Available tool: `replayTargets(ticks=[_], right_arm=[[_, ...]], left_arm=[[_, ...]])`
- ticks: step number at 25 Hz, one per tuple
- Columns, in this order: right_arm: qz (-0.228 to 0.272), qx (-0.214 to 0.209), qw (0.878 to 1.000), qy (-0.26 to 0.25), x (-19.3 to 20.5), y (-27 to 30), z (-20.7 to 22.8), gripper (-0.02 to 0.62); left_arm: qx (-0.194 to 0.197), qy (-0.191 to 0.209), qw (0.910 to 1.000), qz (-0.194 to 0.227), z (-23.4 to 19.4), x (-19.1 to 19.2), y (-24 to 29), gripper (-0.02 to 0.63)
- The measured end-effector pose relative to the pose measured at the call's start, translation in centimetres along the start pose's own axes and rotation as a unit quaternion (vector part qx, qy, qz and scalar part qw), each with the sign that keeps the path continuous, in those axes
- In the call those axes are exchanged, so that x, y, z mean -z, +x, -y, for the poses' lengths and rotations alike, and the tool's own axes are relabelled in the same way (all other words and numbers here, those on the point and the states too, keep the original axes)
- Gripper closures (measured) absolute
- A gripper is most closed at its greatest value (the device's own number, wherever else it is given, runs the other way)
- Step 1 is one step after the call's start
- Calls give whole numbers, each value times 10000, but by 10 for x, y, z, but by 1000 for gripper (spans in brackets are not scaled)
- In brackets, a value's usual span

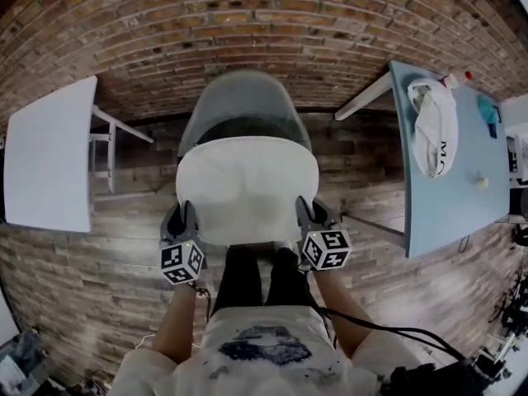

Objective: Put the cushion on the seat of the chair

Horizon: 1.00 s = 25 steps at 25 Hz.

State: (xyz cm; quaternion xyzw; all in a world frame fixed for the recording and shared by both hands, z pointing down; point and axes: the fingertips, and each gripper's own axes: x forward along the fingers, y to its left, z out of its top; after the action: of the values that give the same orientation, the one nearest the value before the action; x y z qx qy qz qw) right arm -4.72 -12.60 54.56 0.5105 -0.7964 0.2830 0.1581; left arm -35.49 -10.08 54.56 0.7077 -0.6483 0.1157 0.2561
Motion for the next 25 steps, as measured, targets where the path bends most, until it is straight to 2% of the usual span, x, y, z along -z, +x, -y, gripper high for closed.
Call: replayTargets(ticks=[5,14,25], right_arm=[[-71,102,9999,-20,19,36,12,545],[-223,260,9994,111,77,88,47,545],[-524,198,9981,259,157,162,79,545]], left_arm=[[98,57,9998,-145,-13,25,40,552],[136,117,9995,-273,-24,80,99,552],[-99,175,9984,-532,-50,165,154,552]])
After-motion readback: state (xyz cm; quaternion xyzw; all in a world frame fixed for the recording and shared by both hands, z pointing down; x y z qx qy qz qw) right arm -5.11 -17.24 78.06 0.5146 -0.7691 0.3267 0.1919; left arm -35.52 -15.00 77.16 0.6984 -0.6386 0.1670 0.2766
